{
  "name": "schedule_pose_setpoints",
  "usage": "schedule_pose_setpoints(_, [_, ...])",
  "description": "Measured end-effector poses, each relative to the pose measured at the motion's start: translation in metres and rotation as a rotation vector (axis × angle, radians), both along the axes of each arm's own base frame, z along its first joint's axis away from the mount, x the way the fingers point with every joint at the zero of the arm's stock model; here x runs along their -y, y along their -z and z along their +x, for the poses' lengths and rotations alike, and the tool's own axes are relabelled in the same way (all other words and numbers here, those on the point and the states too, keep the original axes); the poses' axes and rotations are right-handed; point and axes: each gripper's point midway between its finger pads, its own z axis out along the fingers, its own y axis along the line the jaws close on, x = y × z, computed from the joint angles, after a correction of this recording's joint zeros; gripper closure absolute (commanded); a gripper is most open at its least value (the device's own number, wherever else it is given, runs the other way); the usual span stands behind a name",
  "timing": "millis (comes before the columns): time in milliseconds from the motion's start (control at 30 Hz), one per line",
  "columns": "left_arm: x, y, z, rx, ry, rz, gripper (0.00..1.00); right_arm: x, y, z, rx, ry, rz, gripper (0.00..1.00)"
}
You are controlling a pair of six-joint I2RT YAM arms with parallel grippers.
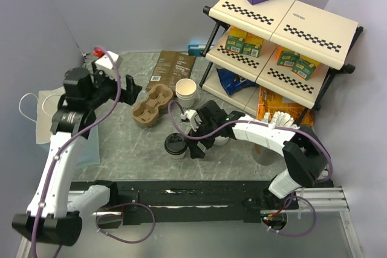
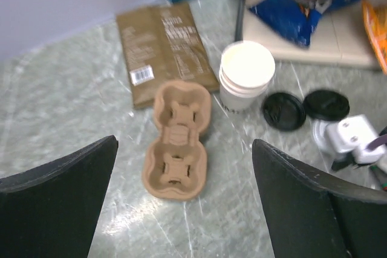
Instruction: Pack the takeout coffee
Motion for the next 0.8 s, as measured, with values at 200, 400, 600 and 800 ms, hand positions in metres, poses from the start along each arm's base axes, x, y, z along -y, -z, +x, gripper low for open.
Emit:
schedule_pose_setpoints(200, [-0.014,-0.034,-0.027,0.097,-0.049,-0.033,0.01,-0.031,0.002,0.006,0.067,-0.043,0.075,0.0])
schedule_pose_setpoints(400, [-0.023,-0.039,-0.031,0.096,-0.08,-0.037,0.01,-0.052,0.019,0.004,0.076,-0.101,0.124,0.0])
schedule_pose_setpoints(600, [-0.023,-0.027,-0.031,0.049,-0.077,-0.035,0.01,-0.064,0.027,0.006,0.073,-0.096,0.155,0.0])
schedule_pose_setpoints(800, [-0.022,-0.023,-0.033,0.028,-0.067,-0.036,0.01,-0.08,0.024,0.02,0.025,0.075,0.202,0.0])
